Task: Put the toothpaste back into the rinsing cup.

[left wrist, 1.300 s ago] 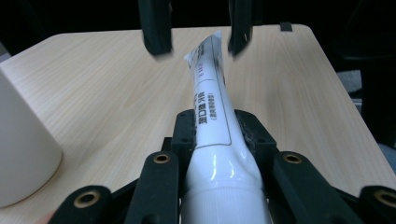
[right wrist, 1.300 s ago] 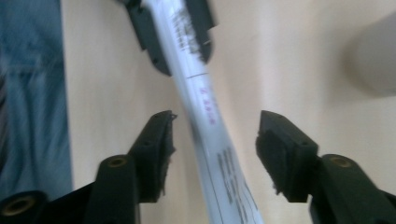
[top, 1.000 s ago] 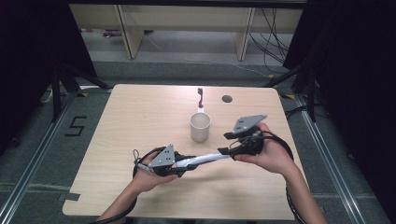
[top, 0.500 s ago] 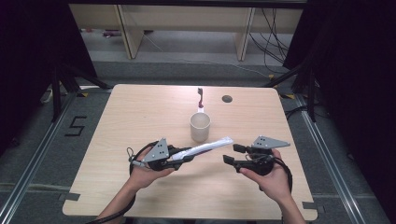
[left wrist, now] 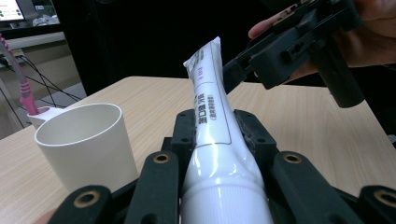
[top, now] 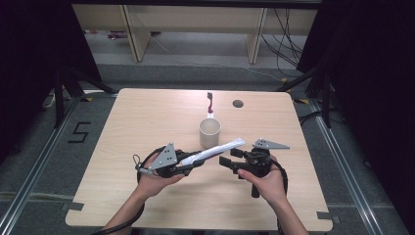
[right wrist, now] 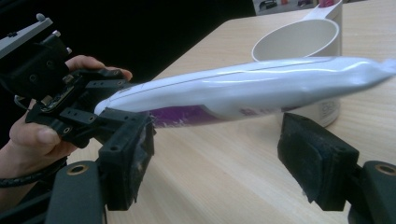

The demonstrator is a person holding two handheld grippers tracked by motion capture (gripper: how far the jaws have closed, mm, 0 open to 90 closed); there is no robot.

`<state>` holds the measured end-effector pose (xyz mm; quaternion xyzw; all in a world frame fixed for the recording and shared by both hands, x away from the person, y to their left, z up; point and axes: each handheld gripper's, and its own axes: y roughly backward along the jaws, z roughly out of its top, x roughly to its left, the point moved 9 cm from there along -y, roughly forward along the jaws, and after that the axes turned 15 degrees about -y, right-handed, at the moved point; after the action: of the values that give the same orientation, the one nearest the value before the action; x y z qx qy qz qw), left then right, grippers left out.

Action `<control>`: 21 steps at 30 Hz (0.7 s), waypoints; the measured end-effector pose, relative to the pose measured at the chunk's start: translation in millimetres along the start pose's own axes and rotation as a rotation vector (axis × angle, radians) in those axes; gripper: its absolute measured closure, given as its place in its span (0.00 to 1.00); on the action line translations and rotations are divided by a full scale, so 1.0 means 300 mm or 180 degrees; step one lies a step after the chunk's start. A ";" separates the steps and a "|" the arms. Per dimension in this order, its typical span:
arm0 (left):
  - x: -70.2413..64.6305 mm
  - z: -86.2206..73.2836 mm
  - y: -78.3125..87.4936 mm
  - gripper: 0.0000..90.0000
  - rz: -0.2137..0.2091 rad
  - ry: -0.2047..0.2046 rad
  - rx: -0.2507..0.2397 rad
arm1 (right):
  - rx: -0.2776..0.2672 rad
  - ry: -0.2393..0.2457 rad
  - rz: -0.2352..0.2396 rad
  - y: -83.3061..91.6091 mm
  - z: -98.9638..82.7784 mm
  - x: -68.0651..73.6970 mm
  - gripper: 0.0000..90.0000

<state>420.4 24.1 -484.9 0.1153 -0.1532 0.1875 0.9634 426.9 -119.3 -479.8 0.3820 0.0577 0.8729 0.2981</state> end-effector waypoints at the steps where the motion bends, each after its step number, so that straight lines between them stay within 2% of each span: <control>1: -0.002 0.002 -0.002 0.79 0.0003 0.0011 -0.0016 | 0.0030 -0.0120 0.0030 -0.002 -0.004 0.014 0.30; 2: -0.003 0.003 -0.002 0.79 -0.0005 0.0008 -0.0010 | 0.0022 -0.0039 0.0009 -0.009 -0.001 0.007 0.30; 3: -0.004 0.007 -0.004 0.79 0.0005 0.0012 -0.0037 | 0.0043 -0.0125 0.0017 -0.014 -0.003 0.012 0.30; 5: -0.004 0.008 -0.005 0.79 -0.0002 0.0000 -0.0036 | 0.0026 -0.0117 0.0035 -0.025 0.000 0.011 0.30; 6: -0.004 0.009 -0.006 0.79 0.0006 -0.0002 -0.0038 | 0.0034 -0.0228 0.0053 -0.028 -0.002 0.021 0.30; 7: -0.003 0.010 -0.007 0.79 0.0008 0.0004 -0.0051 | 0.0023 -0.0148 0.0071 -0.033 0.004 0.015 0.30; 8: -0.002 0.012 -0.007 0.79 0.0017 0.0009 -0.0062 | -0.0023 -0.0130 0.0010 -0.039 0.009 0.006 0.30; 9: -0.002 0.014 -0.007 0.79 0.0019 0.0016 -0.0074 | -0.0041 -0.0181 0.0071 -0.039 0.013 0.013 0.30; 10: -0.001 0.015 -0.007 0.78 0.0029 0.0030 -0.0087 | -0.0032 -0.0330 0.0107 -0.040 0.012 0.023 0.30; 12: -0.001 0.017 -0.008 0.78 0.0034 0.0046 -0.0111 | -0.0095 -0.0311 0.0108 -0.048 0.026 0.014 0.30; 14: 0.000 0.018 -0.009 0.78 0.0062 0.0022 -0.0118 | -0.0096 -0.0423 0.0143 -0.050 0.031 0.024 0.30; 16: -0.001 0.019 -0.011 0.78 0.0076 0.0017 -0.0140 | -0.0140 -0.0338 0.0140 -0.057 0.043 0.019 0.30; 19: -0.001 0.016 -0.013 0.78 0.0108 0.0008 -0.0123 | -0.0129 -0.0408 0.0087 -0.059 0.050 0.016 0.29; 21: -0.001 0.016 -0.016 0.78 0.0131 0.0019 -0.0133 | -0.0124 -0.0451 0.0127 -0.059 0.055 0.021 0.30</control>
<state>420.8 18.4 -481.4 0.0914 -0.1564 0.2044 0.9620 443.6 -103.5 -470.2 0.4379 0.0118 0.8504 0.2913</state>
